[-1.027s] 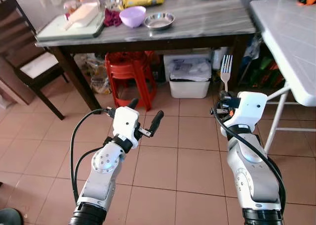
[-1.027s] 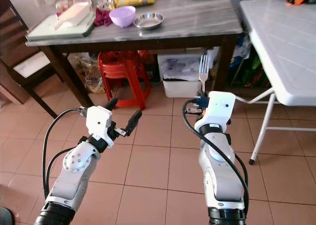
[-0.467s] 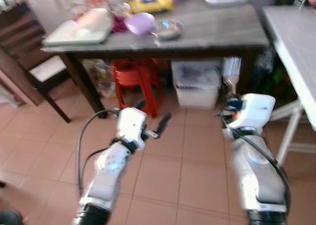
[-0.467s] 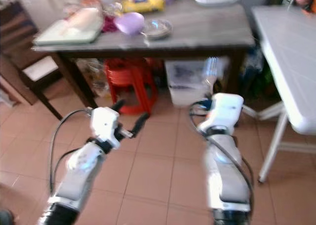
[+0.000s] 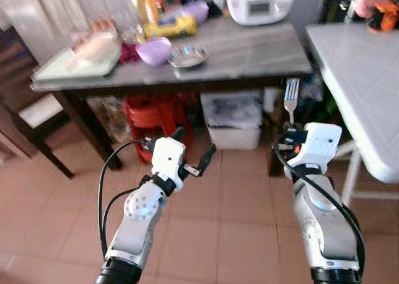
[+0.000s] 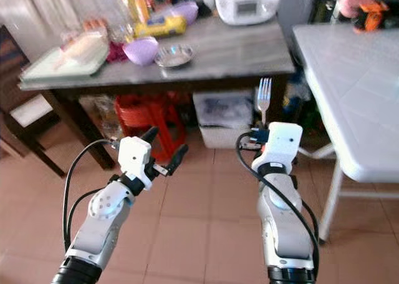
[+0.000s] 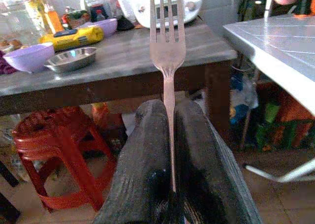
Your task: Setting the table
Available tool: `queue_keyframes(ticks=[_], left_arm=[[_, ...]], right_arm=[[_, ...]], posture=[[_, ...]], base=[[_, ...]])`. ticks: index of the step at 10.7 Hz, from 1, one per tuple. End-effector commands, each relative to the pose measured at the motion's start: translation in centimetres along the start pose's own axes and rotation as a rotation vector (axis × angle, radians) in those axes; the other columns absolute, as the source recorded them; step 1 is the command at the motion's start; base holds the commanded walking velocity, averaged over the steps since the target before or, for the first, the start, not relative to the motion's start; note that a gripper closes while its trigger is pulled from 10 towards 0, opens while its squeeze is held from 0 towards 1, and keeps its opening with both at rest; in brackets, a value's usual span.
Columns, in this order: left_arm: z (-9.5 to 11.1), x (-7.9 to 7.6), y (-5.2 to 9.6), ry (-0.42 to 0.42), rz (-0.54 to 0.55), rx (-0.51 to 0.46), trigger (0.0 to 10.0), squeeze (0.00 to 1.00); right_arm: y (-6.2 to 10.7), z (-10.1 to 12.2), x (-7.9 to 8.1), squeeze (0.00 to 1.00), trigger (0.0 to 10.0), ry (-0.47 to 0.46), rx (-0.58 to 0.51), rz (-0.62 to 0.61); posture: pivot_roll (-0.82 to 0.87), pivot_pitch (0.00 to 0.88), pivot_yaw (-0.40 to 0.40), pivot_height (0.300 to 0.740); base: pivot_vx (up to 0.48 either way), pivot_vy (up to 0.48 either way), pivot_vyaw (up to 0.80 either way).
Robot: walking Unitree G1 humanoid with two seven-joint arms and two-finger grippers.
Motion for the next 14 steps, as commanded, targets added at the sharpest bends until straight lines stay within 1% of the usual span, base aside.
queue_keyframes(ticks=[1,4,9,12,14], left_arm=[[-0.11,1.07,0.31,-0.013,0.02,0.007,10.0,0.0],[-0.02,1.01,0.19,-0.018,0.013,0.002,10.0,0.0],[-0.04,0.71,0.05,-0.012,0.001,0.003,10.0,0.0],[-0.05,0.64,0.02,-0.01,-0.003,0.003,10.0,0.0],[-0.05,0.55,-0.02,-0.009,-0.006,0.004,10.0,0.0]], right_arm=[[-0.1,0.29,1.26,0.0,10.0,-0.011,-0.013,0.04],[0.0,0.37,1.54,0.0,10.0,0.002,-0.024,0.058],[0.04,0.38,1.4,0.0,10.0,0.012,-0.029,0.049],[0.02,0.36,1.4,0.0,10.0,0.01,-0.029,0.046],[0.02,0.36,1.4,0.0,10.0,0.009,-0.029,0.045]], posture=[[-0.11,0.084,0.13,0.74],[-0.11,0.084,0.136,0.74],[-0.11,0.086,0.139,0.74],[-0.11,0.086,0.139,0.74],[-0.11,0.086,0.139,0.74]], base=[[0.428,0.0,0.0],[0.48,0.0,0.0],[0.475,0.0,0.0],[0.48,0.0,0.46],[0.476,0.0,0.0]])
Point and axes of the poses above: a point about 5 cm out from each wrist's last joint towards the gripper, its own y axis pointing back from the gripper into the wrist, its own z axis along the axis of the wrist's last joint, x = y × z, the point moved 4 cm from there along -y, pointing out of the wrist towards the gripper, and after that the axes turned 10 degrees about -y, right-handed, at the moved point
